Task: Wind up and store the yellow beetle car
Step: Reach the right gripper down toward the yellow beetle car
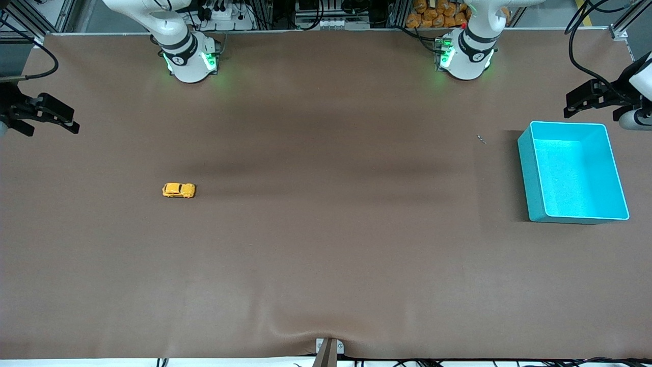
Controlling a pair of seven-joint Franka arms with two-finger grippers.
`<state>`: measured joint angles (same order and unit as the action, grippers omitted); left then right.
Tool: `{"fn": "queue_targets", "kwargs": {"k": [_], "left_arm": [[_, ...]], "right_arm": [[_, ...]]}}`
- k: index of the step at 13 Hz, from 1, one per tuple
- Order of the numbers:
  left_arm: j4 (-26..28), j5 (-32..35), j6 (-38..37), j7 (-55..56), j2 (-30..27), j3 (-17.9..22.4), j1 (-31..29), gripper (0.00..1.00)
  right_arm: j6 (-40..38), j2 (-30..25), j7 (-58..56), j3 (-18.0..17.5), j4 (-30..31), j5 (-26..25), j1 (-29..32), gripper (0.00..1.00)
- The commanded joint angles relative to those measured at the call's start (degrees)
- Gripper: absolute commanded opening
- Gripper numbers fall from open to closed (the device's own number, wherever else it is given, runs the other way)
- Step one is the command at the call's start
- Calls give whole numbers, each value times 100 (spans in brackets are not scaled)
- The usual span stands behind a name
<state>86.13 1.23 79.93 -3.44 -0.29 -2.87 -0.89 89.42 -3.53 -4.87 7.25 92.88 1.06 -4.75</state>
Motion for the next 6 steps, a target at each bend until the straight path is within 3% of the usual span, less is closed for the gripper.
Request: {"fn": "queue_targets", "kwargs": {"k": [1,6], "left_arm": [[-35,18,31,-140,-33,6,1,100],[-35,1,31,-149,-24,6,18,100]], "right_arm": [[66,-201,-58,4,213,70,-17,100],[75,-114,-486,-5,344,61,-26,100]]}}
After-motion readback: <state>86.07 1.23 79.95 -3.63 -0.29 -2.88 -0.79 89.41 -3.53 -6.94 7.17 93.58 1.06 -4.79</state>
